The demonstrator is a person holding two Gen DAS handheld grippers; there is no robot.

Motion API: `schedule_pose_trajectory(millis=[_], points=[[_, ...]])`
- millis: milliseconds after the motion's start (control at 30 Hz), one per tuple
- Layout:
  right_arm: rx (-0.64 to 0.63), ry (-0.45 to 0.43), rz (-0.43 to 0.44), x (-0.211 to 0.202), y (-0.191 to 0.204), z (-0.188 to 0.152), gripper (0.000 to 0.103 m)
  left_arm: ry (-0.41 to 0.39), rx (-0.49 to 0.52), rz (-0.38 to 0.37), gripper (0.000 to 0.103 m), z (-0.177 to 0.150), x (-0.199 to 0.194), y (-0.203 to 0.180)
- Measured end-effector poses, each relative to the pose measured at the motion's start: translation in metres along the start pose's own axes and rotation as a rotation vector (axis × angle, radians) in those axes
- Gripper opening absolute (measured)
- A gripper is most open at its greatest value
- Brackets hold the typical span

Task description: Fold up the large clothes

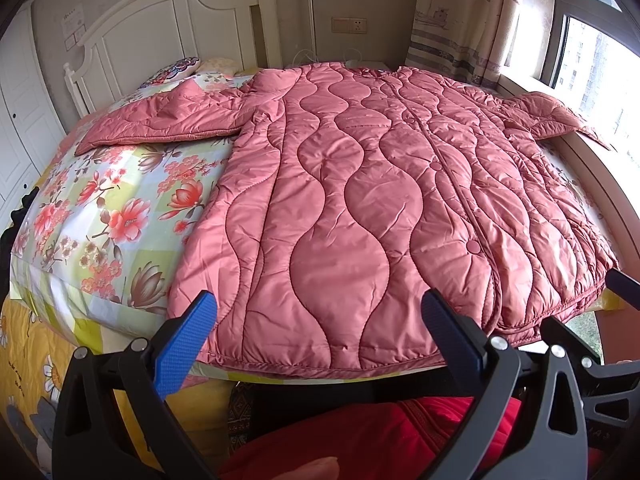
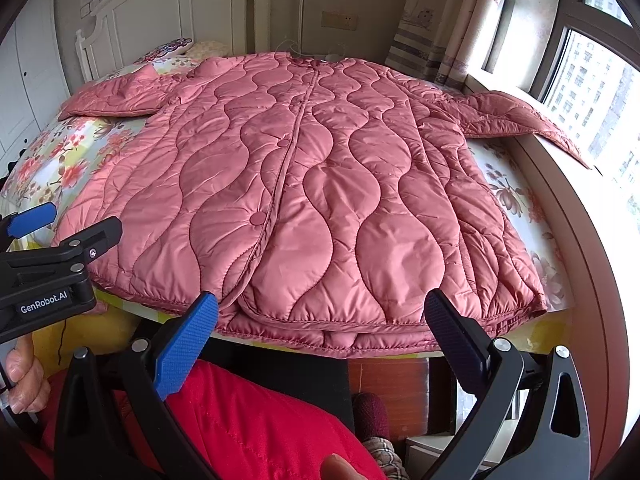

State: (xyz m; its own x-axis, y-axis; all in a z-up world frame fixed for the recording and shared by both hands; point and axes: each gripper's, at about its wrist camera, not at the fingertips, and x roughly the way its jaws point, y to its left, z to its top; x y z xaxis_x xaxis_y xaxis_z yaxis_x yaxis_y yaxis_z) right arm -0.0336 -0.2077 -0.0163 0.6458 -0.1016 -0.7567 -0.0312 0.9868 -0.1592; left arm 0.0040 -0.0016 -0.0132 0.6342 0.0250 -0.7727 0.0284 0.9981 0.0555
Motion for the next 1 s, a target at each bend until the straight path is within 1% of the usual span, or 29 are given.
schedule_pose_trajectory(millis=[100,200,233,300,400,500,567,700,767,900,1000], points=[[0.004,-0.005,-0.004,0.001,-0.004,0.003,0.099,-0.001,0.001,0.008,0.101,0.001,0.0,0.0],[0.032,-0.028,0.039,0.0,-0.019,0.013,0.099,-0.002,-0.004,0.014,0.101,0.007,0.0,-0.004],[0.036,-0.037,0.041,0.0,-0.024,0.018,0.099,-0.001,-0.004,0.015,0.101,0.011,0.001,-0.005],[0.041,-0.081,0.017,-0.003,-0.041,0.031,0.099,-0.004,0.001,0.011,0.101,0.022,0.002,-0.007],[0.049,-0.141,0.007,-0.005,-0.067,0.051,0.099,-0.028,0.006,-0.002,0.101,0.037,0.001,-0.011],[0.078,-0.165,0.011,0.002,-0.1,0.077,0.099,-0.049,0.017,-0.012,0.101,0.056,0.003,-0.013],[0.116,-0.174,0.019,0.01,-0.129,0.098,0.099,-0.049,0.016,-0.025,0.101,0.068,0.007,-0.012],[0.21,-0.171,0.075,0.031,-0.191,0.136,0.099,-0.034,0.016,-0.051,0.101,0.1,0.02,-0.015],[0.255,-0.17,0.107,0.04,-0.217,0.147,0.099,-0.03,0.008,-0.064,0.101,0.115,0.027,-0.017],[0.404,-0.166,0.187,0.063,-0.285,0.168,0.099,-0.044,0.027,-0.079,0.101,0.141,0.035,-0.027],[0.528,-0.155,0.234,0.077,-0.33,0.176,0.099,-0.04,0.045,-0.106,0.101,0.168,0.046,-0.037]])
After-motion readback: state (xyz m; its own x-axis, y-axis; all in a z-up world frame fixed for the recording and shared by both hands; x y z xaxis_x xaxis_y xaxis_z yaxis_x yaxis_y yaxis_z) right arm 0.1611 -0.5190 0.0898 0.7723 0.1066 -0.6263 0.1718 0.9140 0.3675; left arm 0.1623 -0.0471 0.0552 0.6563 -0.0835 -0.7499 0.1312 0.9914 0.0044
